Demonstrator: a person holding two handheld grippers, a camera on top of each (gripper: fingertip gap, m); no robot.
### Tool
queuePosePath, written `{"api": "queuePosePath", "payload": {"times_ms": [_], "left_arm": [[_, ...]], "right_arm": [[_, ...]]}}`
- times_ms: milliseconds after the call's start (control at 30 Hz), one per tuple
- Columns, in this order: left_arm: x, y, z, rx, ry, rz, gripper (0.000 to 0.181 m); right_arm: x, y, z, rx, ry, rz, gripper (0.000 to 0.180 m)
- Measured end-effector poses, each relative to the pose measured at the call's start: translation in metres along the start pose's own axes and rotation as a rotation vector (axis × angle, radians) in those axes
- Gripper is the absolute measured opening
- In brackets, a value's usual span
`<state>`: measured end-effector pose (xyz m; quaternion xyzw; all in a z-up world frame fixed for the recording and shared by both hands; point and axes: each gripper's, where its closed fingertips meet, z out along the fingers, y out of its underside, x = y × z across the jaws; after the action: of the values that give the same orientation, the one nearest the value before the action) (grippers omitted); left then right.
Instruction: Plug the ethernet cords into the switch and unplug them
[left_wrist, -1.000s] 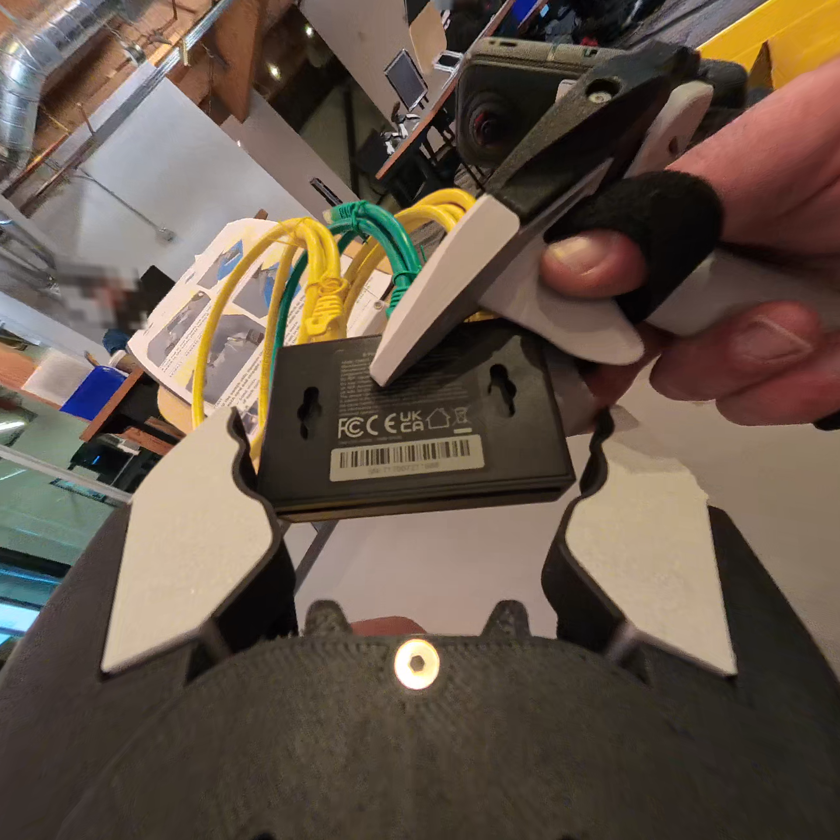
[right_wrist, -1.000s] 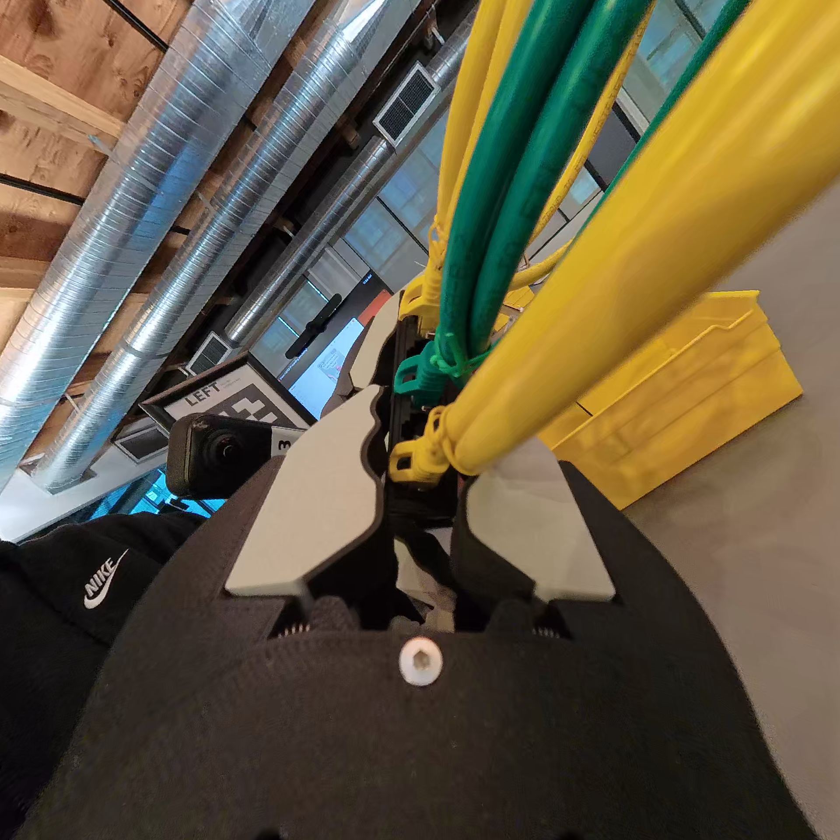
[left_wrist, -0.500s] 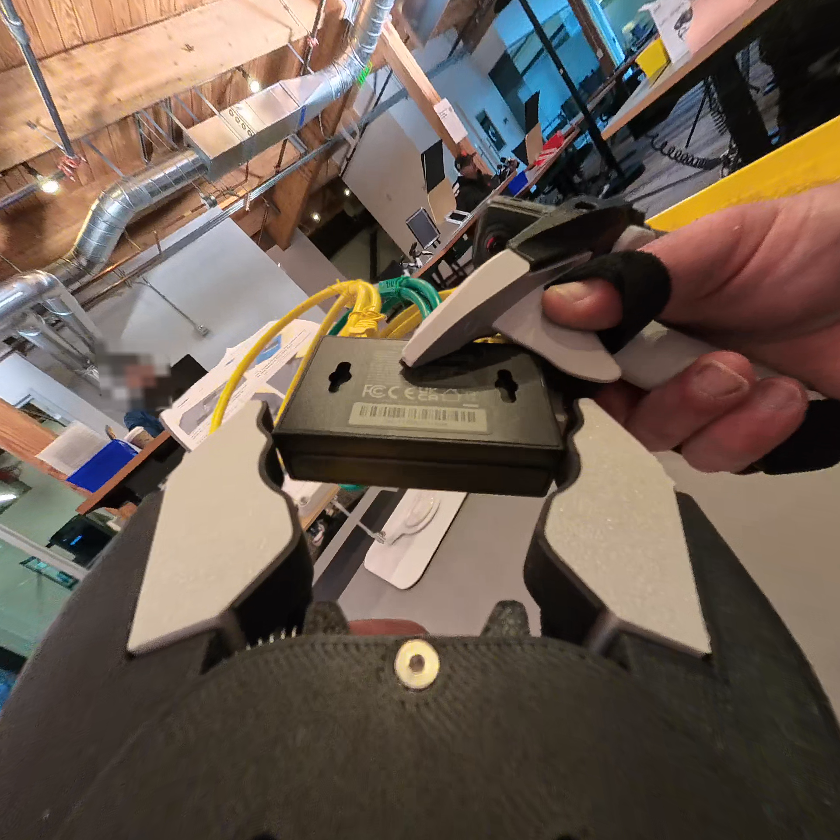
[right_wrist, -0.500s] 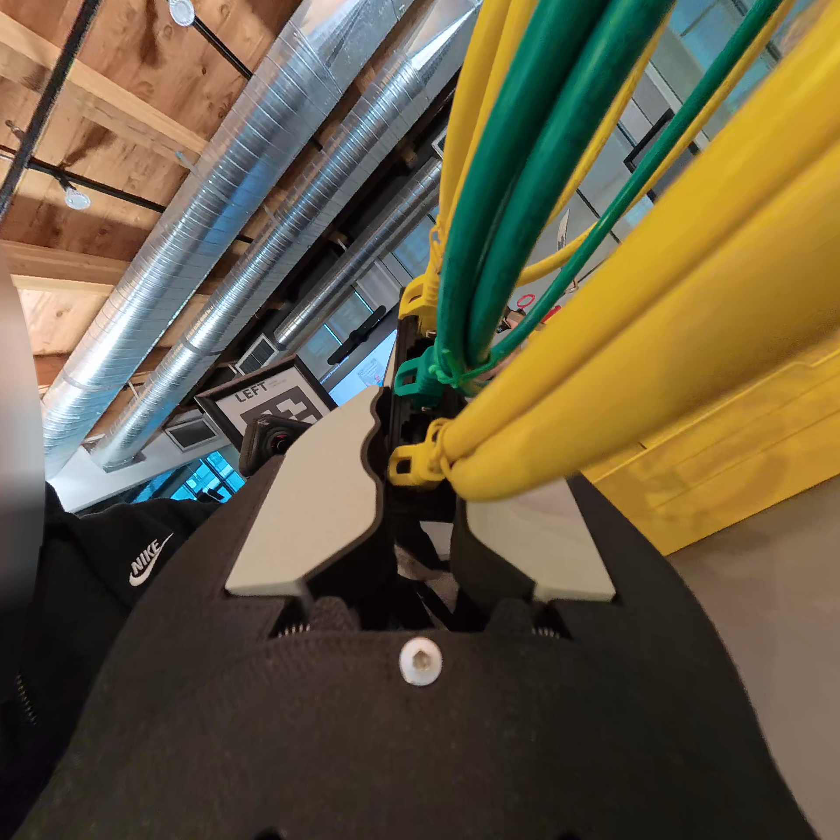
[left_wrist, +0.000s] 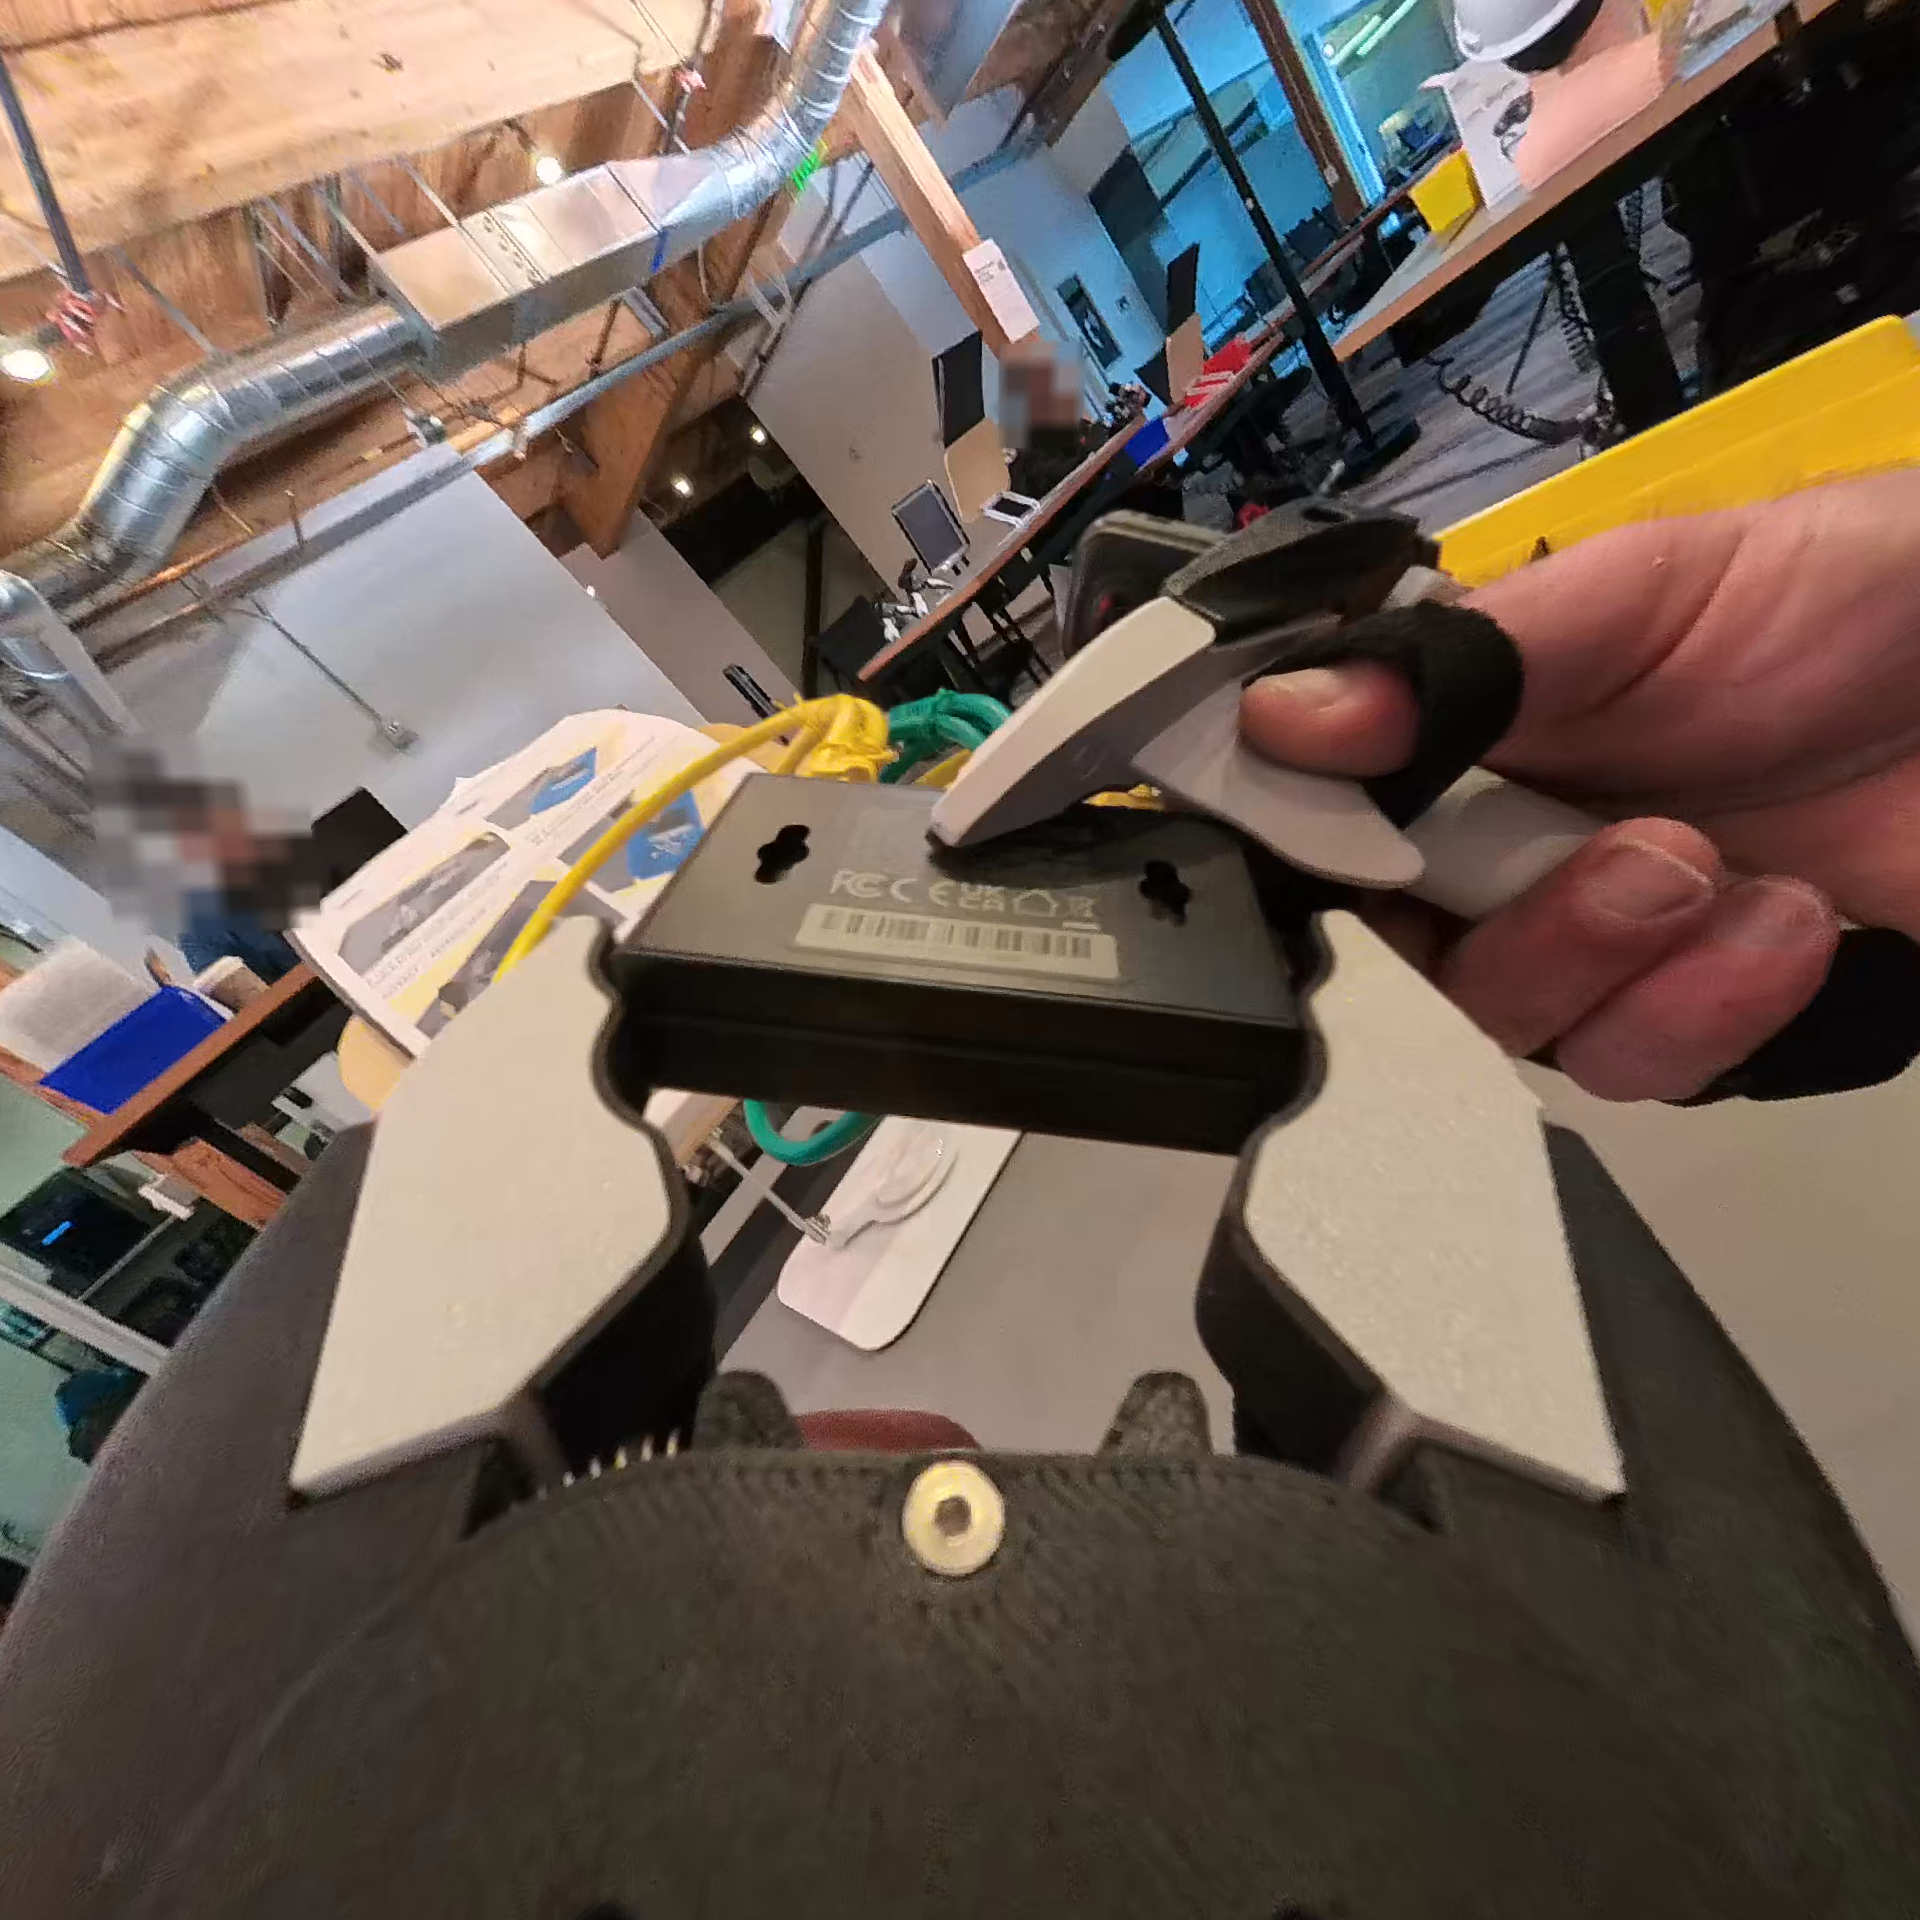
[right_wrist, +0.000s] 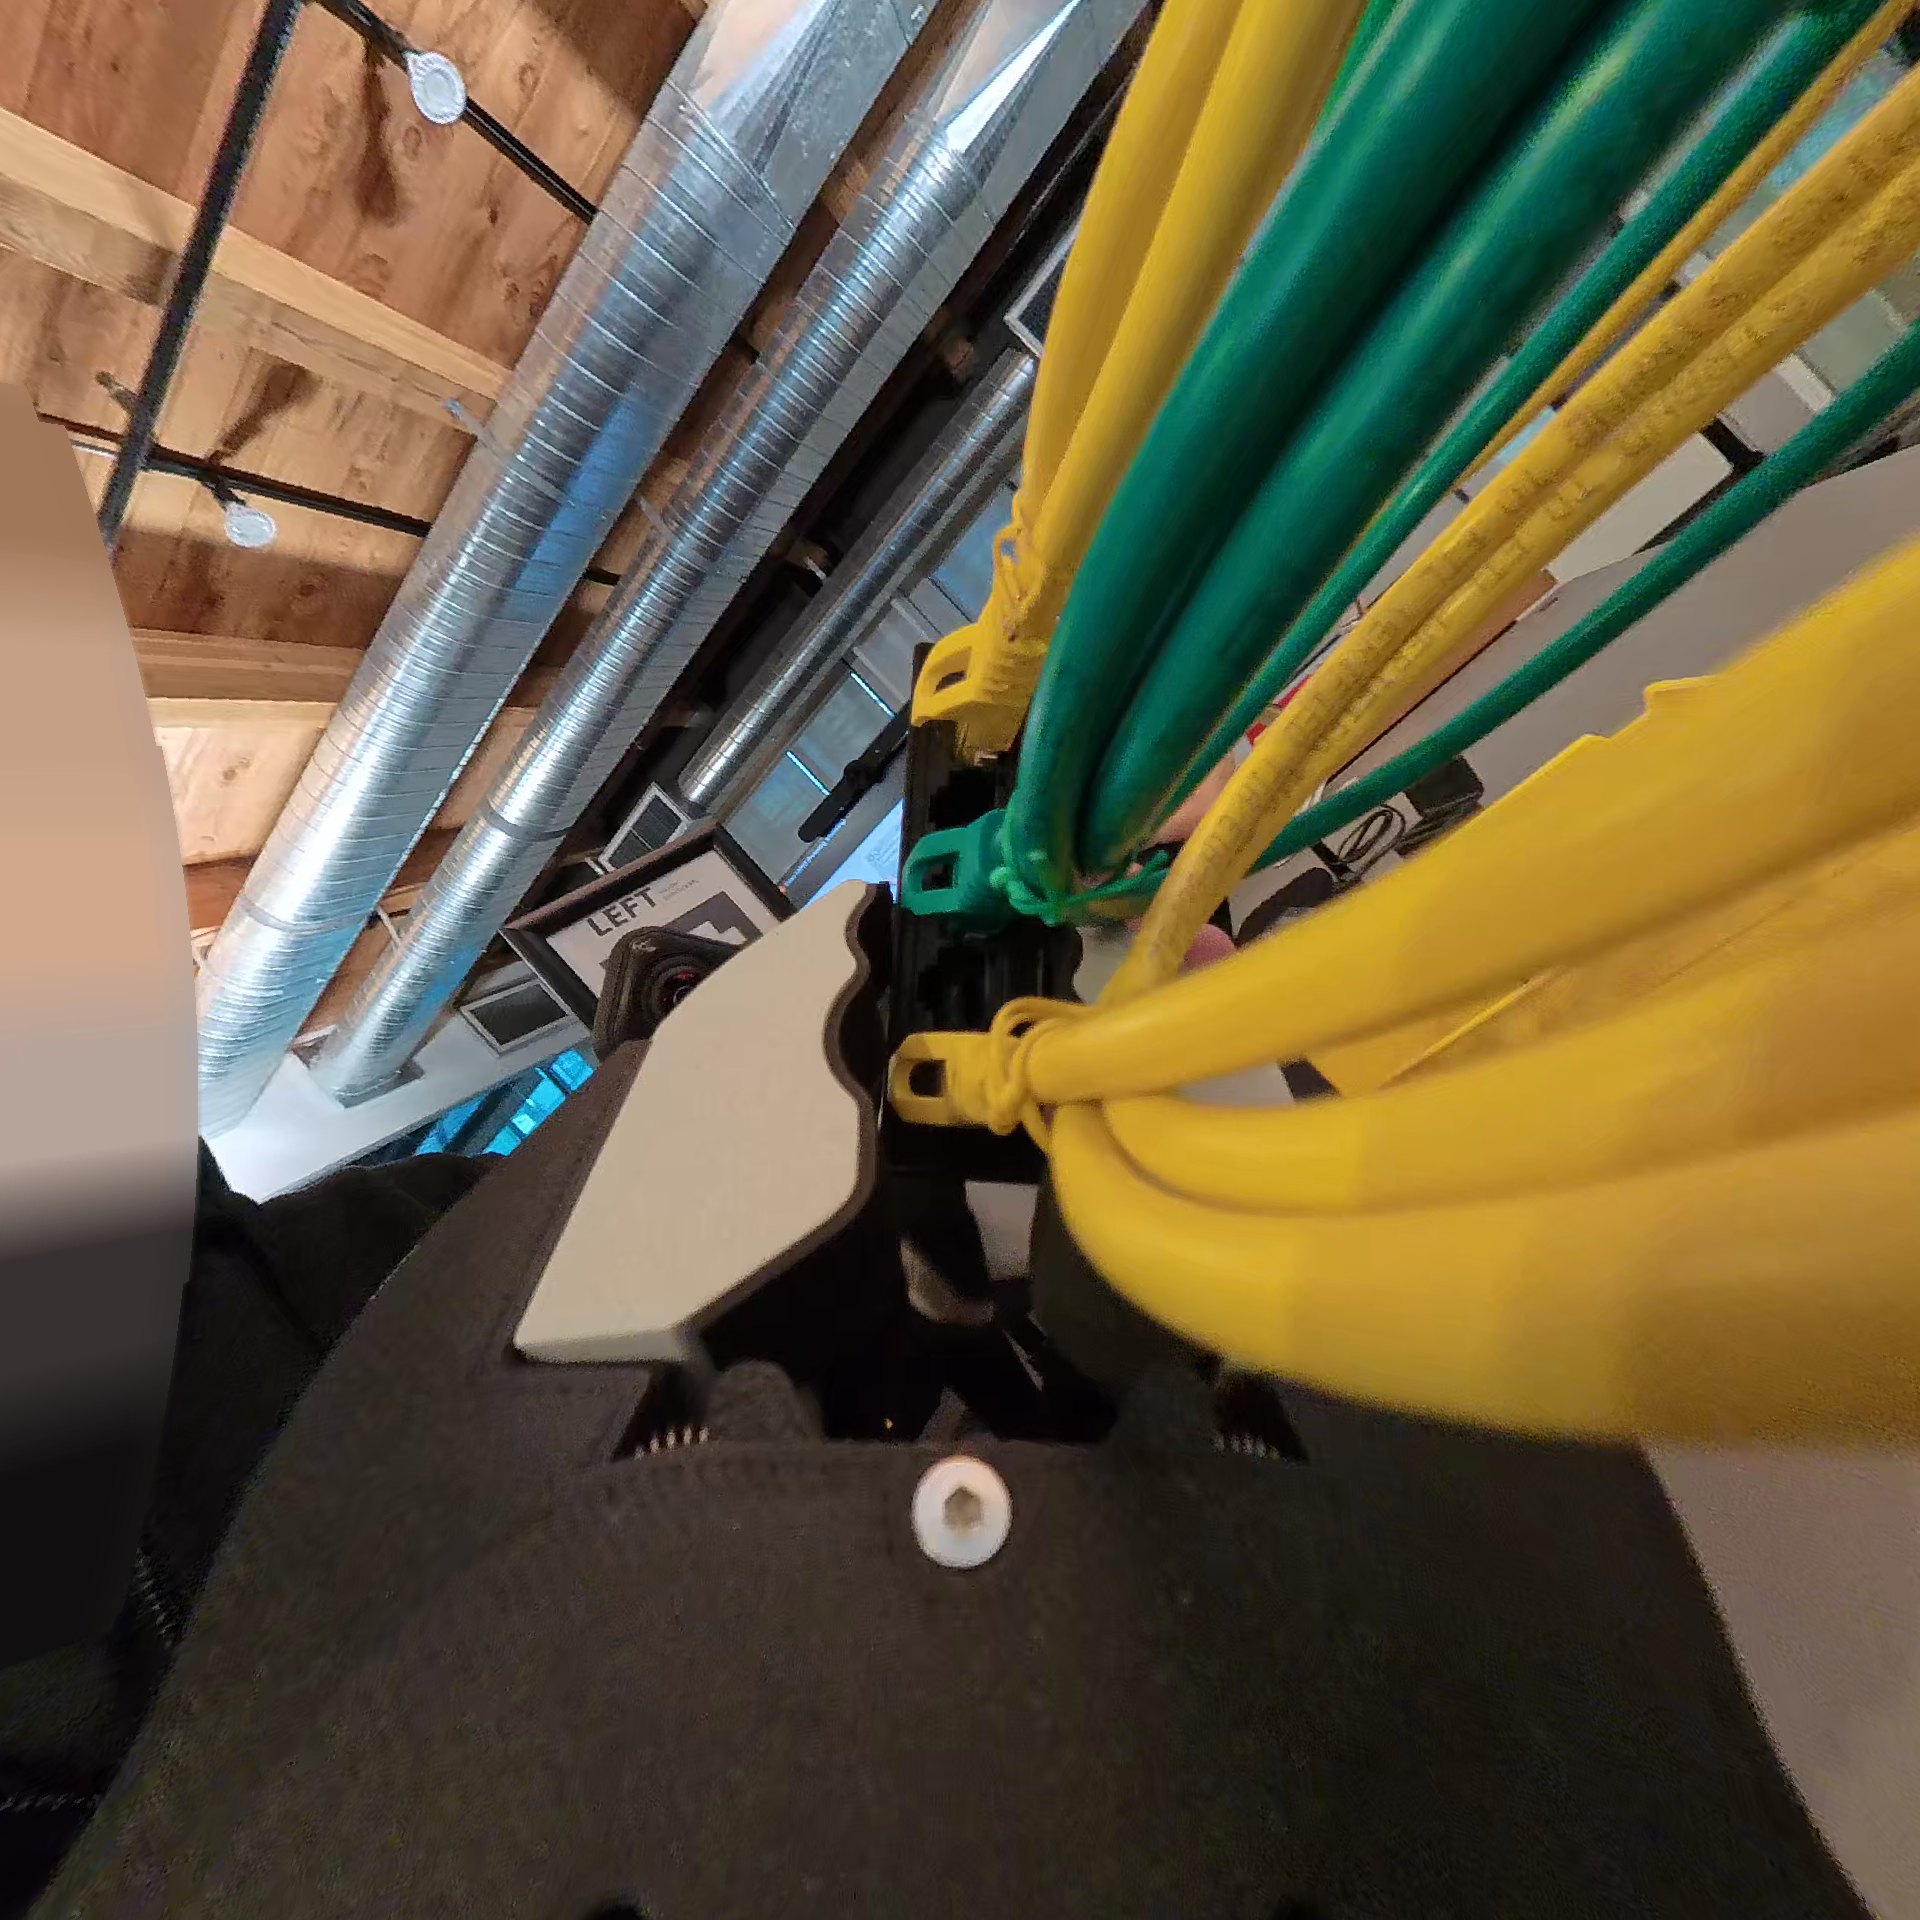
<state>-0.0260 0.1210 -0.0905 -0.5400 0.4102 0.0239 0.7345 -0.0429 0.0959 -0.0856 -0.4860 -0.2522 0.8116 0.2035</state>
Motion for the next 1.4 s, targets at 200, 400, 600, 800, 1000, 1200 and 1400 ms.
{"api": "queuePosePath", "payload": {"times_ms": [200, 400, 600, 800, 1000, 1200, 1400], "left_arm": [[0.0004, -0.0018, -0.0018, -0.017, 0.031, 0.006, 0.114], [0.0017, -0.003, -0.003, 0.0, 0.064, -0.009, 0.113], [0.0064, -0.0077, -0.0079, 0.04, 0.11, 0.038, 0.113], [0.007, -0.0058, -0.0075, 0.016, 0.11, 0.044, 0.113], [0.0061, -0.0051, -0.0079, 0.013, 0.114, 0.027, 0.111], [0.0054, -0.0039, -0.0098, 0.017, 0.131, -0.012, 0.105], [0.0058, -0.004, -0.0105, 0.002, 0.136, -0.028, 0.104]], "right_arm": [[-0.001, 0.0013, 0.0002, -0.018, -0.021, 0.038, 0.03], [0.0004, 0.0048, -0.0001, -0.048, -0.005, 0.048, 0.028], [-0.0014, 0.0068, -0.0014, -0.086, -0.006, 0.077, 0.027], [0.0034, 0.0079, -0.0022, -0.081, 0.007, 0.087, 0.028], [0.0031, 0.0066, -0.0023, -0.064, 0.007, 0.057, 0.028], [0.0036, 0.0051, -0.0031, -0.064, 0.019, 0.062, 0.028], [0.0044, 0.0059, -0.0037, -0.069, 0.006, 0.084, 0.028]]}}
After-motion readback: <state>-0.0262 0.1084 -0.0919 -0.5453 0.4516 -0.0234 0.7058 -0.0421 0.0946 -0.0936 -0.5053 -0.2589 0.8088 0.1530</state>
